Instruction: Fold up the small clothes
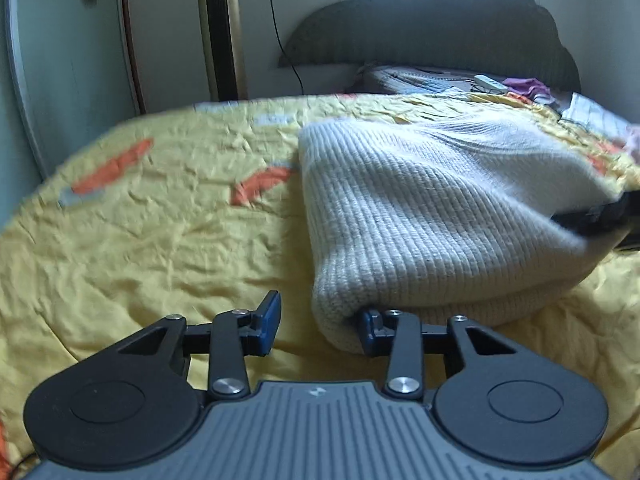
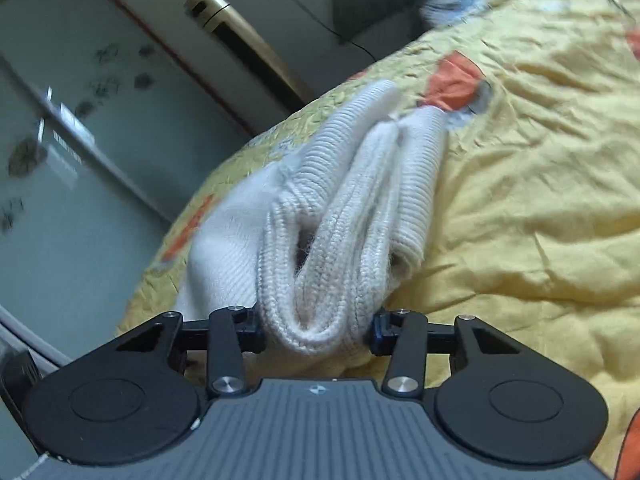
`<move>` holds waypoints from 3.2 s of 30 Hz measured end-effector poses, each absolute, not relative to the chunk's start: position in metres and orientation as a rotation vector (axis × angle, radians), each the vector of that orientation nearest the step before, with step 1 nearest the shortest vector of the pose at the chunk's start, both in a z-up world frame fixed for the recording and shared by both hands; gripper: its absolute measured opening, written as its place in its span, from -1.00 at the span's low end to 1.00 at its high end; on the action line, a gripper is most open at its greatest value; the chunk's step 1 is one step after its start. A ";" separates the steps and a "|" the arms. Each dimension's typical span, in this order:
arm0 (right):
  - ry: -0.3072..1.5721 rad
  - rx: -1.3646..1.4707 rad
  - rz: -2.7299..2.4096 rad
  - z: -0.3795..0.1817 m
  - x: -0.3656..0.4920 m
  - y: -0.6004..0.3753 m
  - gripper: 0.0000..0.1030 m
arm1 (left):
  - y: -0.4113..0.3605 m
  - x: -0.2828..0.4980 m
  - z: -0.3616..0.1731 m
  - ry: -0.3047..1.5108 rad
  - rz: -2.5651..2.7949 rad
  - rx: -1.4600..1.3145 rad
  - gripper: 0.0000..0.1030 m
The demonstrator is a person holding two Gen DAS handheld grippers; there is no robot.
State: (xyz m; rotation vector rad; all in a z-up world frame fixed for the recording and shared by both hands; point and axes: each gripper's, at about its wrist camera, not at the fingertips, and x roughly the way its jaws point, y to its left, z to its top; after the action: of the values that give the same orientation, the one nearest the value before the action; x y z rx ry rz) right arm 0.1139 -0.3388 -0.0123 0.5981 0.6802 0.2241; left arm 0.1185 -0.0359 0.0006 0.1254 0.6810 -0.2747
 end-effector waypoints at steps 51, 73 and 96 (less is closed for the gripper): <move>0.718 0.076 -0.080 -0.032 0.035 -0.238 1.00 | -0.062 0.049 -0.025 0.687 -0.209 0.110 0.91; 0.651 0.122 -0.072 -0.036 0.026 -0.245 1.00 | -0.062 0.050 -0.025 0.683 -0.201 0.118 0.94; 0.649 0.129 -0.070 -0.036 0.026 -0.244 1.00 | -0.062 0.050 -0.025 0.682 -0.200 0.119 0.94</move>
State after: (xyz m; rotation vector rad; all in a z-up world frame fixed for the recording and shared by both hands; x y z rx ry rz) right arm 0.0264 -0.2442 -0.0360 0.1288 0.6485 -0.0696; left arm 0.0497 -0.0616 -0.0247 0.1188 0.6815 -0.2004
